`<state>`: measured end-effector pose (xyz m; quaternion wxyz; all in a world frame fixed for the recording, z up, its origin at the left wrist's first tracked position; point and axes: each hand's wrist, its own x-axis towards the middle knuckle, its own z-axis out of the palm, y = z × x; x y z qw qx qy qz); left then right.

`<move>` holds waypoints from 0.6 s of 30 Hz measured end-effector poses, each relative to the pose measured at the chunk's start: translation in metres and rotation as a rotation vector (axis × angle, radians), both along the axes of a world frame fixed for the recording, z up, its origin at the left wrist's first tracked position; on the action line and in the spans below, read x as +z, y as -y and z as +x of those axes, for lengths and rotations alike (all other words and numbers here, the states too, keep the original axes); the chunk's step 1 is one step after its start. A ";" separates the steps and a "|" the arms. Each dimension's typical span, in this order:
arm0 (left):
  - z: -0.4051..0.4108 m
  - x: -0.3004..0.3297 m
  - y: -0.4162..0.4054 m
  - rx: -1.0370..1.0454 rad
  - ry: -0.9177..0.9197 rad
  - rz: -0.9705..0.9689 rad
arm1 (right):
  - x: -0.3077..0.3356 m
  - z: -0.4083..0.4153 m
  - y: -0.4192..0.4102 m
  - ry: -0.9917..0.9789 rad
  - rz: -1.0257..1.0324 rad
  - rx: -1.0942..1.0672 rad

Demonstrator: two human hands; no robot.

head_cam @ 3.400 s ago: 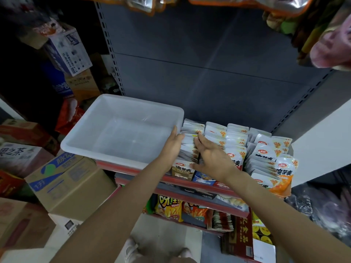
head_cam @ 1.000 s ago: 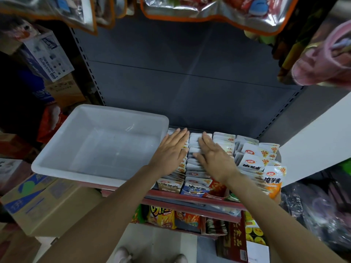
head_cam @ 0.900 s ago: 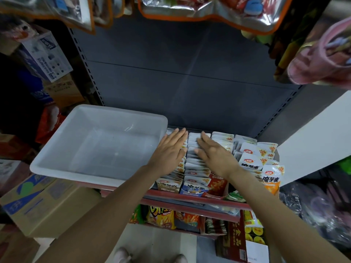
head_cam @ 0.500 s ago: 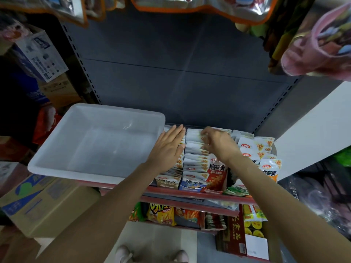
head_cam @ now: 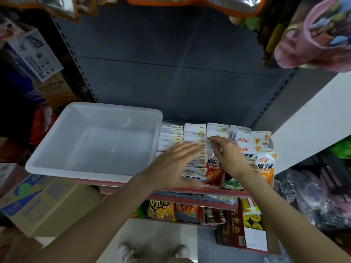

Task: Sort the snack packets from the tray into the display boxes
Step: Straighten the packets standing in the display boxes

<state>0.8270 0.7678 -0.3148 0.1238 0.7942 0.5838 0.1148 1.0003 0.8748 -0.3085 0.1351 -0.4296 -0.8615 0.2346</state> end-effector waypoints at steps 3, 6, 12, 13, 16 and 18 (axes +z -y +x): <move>0.013 -0.008 -0.002 -0.028 -0.338 -0.021 | 0.000 0.005 0.008 0.050 -0.096 0.056; 0.016 -0.007 -0.019 0.136 -0.406 -0.060 | 0.001 0.004 0.008 0.080 -0.124 0.082; 0.021 -0.008 -0.032 0.262 -0.352 -0.133 | -0.001 0.000 0.001 0.138 -0.150 0.128; 0.022 -0.008 -0.030 0.265 -0.350 -0.118 | -0.001 -0.001 0.001 0.142 -0.163 0.140; 0.017 -0.009 -0.029 0.262 -0.305 -0.096 | -0.004 -0.004 0.002 0.169 -0.185 0.160; 0.012 -0.008 -0.030 0.239 -0.270 -0.138 | -0.006 -0.007 0.001 0.229 -0.132 0.180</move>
